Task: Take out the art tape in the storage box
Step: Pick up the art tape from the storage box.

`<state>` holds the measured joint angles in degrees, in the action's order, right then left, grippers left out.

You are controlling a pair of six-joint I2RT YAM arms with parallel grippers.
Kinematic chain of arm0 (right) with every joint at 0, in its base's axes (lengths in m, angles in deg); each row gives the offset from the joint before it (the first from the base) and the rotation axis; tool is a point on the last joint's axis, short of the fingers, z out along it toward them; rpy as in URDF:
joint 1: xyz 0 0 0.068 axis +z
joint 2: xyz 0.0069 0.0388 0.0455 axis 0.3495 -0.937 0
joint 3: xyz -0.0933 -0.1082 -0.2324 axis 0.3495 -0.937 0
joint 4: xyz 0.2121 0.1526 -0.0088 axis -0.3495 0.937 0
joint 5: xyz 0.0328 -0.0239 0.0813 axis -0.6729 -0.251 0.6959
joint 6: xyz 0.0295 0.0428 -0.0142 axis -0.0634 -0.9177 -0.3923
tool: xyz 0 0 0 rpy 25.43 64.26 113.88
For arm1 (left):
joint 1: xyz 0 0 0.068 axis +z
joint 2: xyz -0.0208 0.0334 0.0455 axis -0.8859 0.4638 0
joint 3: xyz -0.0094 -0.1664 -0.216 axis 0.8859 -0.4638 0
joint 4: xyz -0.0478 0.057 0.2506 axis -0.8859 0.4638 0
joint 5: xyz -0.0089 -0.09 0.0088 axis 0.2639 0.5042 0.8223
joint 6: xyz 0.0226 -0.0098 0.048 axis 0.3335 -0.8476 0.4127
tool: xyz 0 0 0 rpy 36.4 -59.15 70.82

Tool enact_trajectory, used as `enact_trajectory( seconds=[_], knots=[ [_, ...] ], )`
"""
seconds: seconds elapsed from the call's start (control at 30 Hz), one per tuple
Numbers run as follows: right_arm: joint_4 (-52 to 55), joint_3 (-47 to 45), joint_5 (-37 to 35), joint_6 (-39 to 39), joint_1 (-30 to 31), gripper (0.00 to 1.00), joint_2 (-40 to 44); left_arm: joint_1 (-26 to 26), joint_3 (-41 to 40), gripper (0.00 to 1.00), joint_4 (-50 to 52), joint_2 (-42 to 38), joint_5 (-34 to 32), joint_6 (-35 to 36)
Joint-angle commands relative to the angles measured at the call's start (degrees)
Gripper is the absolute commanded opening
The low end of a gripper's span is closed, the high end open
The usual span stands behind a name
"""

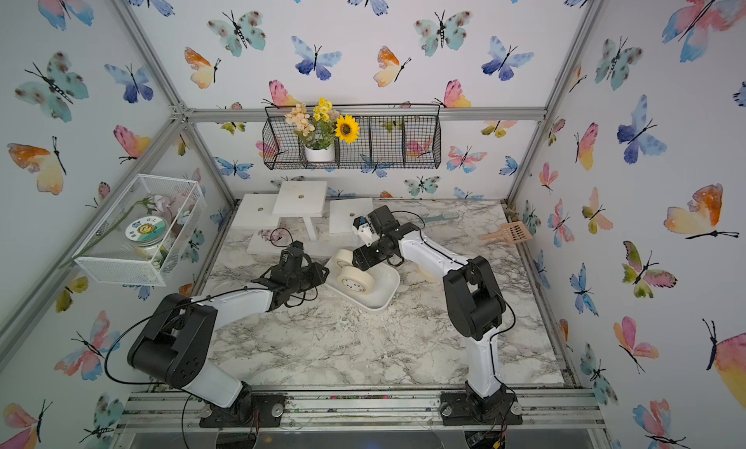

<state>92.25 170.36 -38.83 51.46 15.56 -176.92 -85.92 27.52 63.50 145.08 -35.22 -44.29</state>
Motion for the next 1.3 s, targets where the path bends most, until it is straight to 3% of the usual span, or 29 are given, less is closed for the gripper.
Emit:
enact_trajectory(
  seconds=[0.0, 0.47, 0.7, 0.73, 0.8, 0.87, 0.97, 1.27],
  knots=[
    [-0.3, 1.4, -0.4, 0.5, 0.7, 0.76, -2.3, -0.3, 0.0, 0.22, 1.1, -1.1, 0.1, 1.1],
    [1.3, 4.9, -0.4, 1.1, 2.9, 0.86, -5.1, -0.4, 1.2, 0.20, 2.4, -1.4, -0.3, 1.4],
    [1.1, 6.6, 0.2, 0.1, 3.5, 0.82, -9.1, -0.4, 1.4, 0.20, 2.8, -1.5, -0.4, 1.5],
    [1.0, 6.6, 0.5, 0.0, 3.5, 0.76, -9.3, -0.4, 1.4, 0.20, 2.9, -1.5, -0.4, 1.5],
    [0.8, 6.3, 0.8, -0.3, 3.5, 0.46, -9.2, -0.4, 1.6, 0.19, 3.0, -1.5, -0.4, 1.6],
    [0.6, 5.8, 1.2, -0.6, 3.5, 0.23, -8.3, -0.4, 1.8, 0.19, 3.3, -1.5, -0.4, 1.7],
    [0.7, 5.2, 1.1, -0.9, 3.5, 0.02, -6.0, -0.4, 2.1, 0.19, 4.0, -1.7, -0.6, 2.1],
    [2.2, 4.0, 2.3, -2.7, 3.5, 0.02, 6.2, -0.3, 2.0, 0.17, 5.0, -2.4, -1.7, 2.3]
  ],
)
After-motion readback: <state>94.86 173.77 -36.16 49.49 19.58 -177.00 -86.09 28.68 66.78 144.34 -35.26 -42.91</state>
